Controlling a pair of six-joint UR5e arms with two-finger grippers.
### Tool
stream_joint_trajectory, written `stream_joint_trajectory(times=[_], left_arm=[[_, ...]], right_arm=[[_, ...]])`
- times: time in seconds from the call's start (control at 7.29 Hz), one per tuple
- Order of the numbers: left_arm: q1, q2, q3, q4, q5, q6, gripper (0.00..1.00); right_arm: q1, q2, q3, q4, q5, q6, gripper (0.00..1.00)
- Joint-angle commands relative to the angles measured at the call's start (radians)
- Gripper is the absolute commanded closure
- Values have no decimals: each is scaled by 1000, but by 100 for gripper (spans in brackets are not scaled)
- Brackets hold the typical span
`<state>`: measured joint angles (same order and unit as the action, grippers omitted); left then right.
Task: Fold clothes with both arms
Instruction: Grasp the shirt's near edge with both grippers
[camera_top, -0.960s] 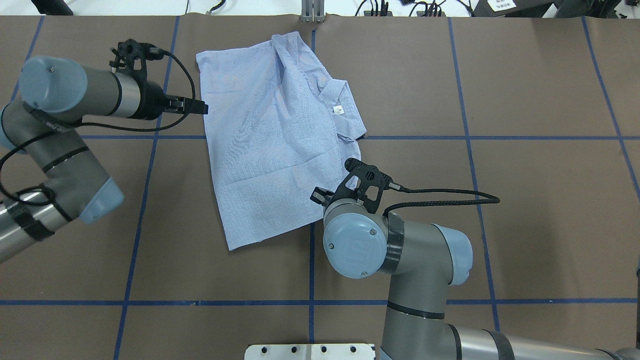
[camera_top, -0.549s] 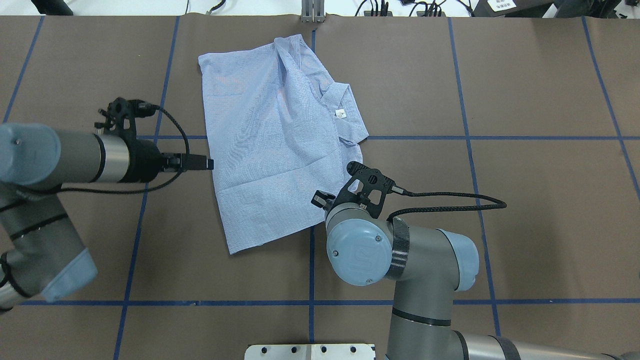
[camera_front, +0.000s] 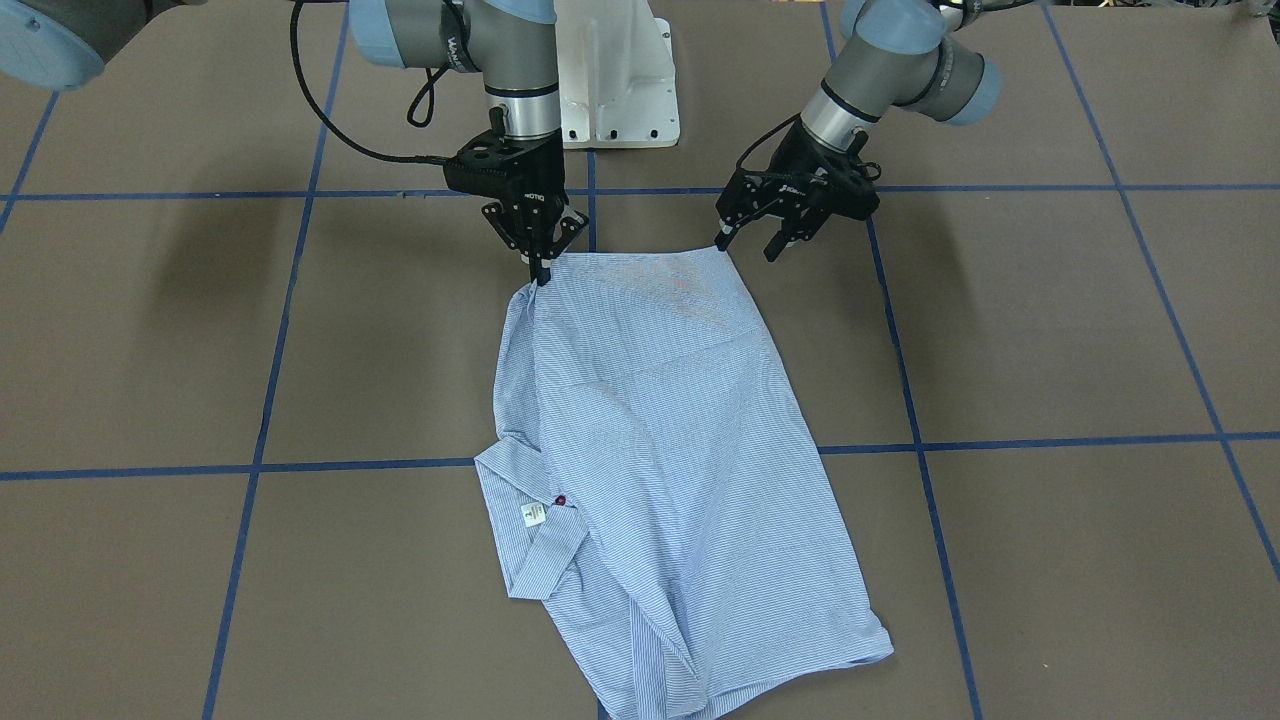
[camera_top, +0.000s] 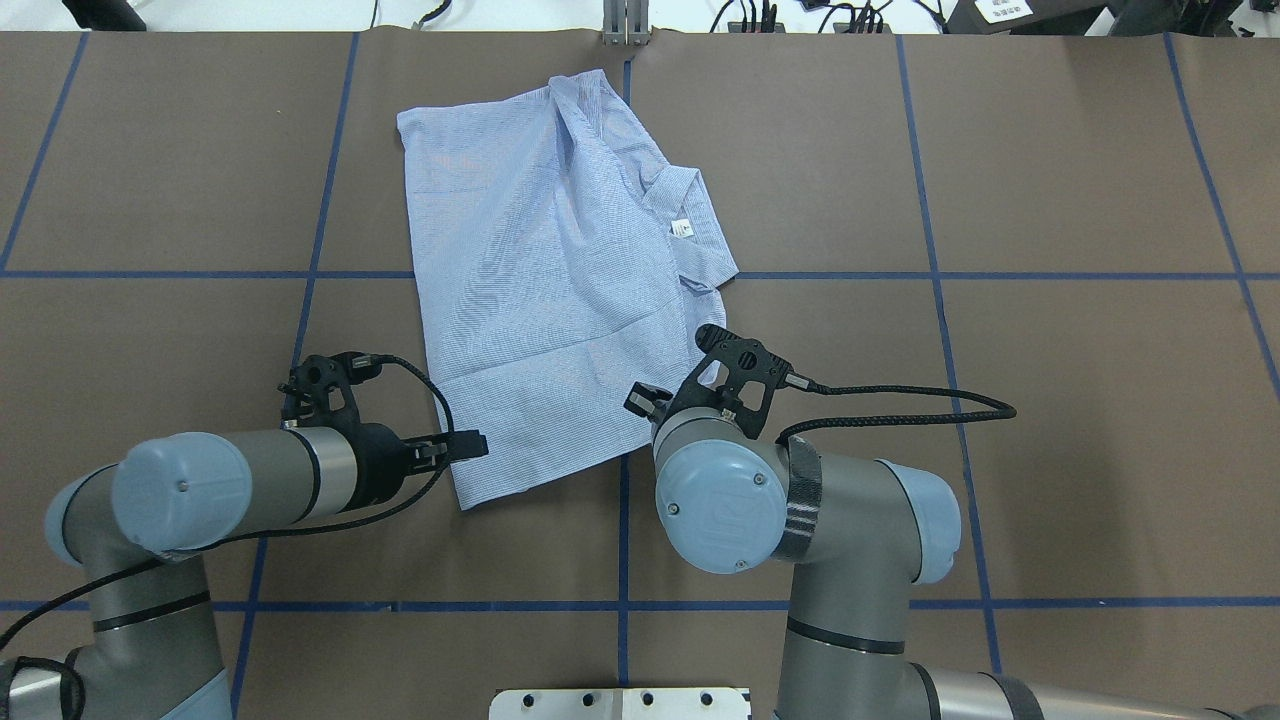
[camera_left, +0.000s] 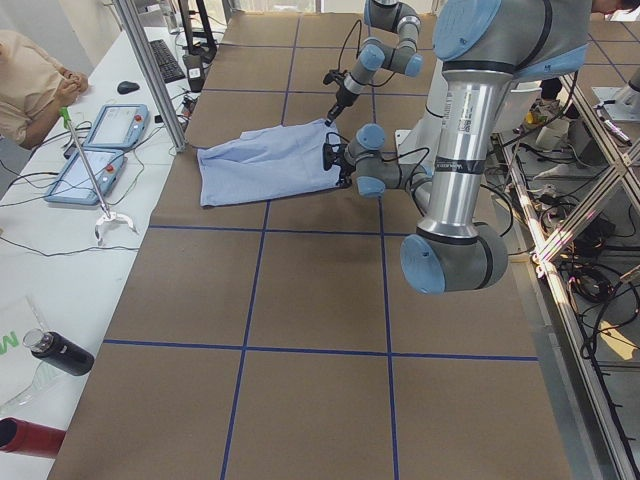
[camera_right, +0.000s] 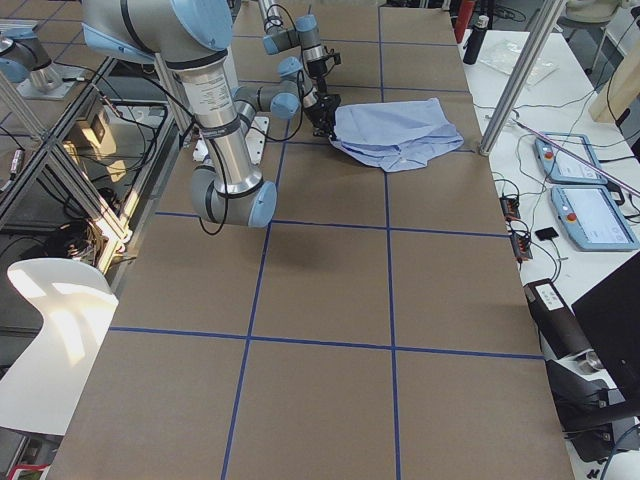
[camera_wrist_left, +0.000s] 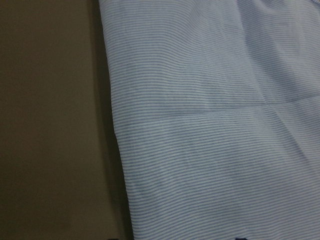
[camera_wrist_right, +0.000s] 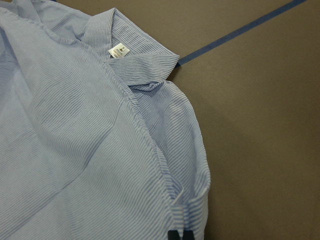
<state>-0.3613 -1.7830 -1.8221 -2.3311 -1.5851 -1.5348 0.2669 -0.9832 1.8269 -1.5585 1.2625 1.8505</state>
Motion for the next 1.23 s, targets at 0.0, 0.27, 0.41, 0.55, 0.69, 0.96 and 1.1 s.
stream_joint_trajectory(times=[0.0,0.27,0.41,0.55,0.69,0.96,1.1], left_arm=[[15,-49,63,12,17,-16,22],[16,-42,53,13,14,-16,22],[19,-41,46,13,14,-16,22],[21,-39,43,13,13,-16,22],[28,-39,44,15,13,-16,22],[45,-42,14,100,11,-16,22],[51,-42,-11,136,10,-18,22]], right_arm=[[0,0,0,0,0,1,100],[0,0,0,0,0,0,100],[0,0,0,0,0,1,100],[0,0,0,0,0,1,100],[0,-2,0,0,0,1,100],[0,-5,0,0,-2,1,100],[0,-5,0,0,0,1,100]])
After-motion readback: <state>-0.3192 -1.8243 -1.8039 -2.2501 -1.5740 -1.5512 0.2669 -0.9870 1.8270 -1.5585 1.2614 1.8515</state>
